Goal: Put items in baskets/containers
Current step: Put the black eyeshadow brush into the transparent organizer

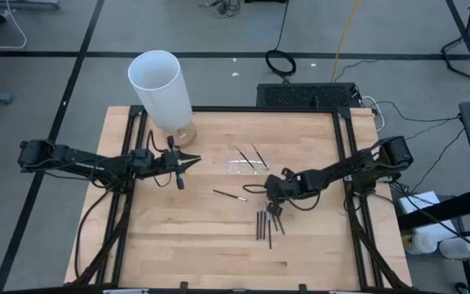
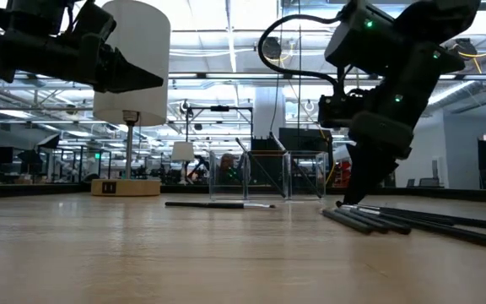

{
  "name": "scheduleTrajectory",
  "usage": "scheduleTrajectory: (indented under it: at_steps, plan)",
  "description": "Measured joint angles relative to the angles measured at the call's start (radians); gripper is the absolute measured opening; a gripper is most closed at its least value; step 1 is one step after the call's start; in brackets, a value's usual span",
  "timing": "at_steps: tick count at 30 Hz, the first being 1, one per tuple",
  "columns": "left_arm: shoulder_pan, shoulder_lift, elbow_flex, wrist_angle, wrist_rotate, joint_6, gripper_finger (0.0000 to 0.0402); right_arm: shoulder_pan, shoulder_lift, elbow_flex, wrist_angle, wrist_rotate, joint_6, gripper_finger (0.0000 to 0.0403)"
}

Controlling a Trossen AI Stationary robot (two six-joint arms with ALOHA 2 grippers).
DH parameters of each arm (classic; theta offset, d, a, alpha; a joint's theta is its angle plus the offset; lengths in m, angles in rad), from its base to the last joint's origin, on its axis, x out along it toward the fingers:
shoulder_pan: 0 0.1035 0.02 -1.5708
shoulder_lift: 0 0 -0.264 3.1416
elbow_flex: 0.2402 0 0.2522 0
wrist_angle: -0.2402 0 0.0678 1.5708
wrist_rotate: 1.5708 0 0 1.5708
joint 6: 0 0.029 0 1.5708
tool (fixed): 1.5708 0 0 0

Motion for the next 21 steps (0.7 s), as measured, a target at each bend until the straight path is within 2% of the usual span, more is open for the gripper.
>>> scheduleTrajectory:
  at_steps: [14,21]
  plan:
    - [0.000,0.000,0.000,0.003,0.000,-0.003,0.0042,0.042,-0.005,0.043,0.002,-0.008,-0.016,0.0000]
    - [0.000,0.000,0.000,0.003,0.000,-0.003,0.0042,0.073,-0.002,0.042,0.072,-0.047,-0.026,0.0000]
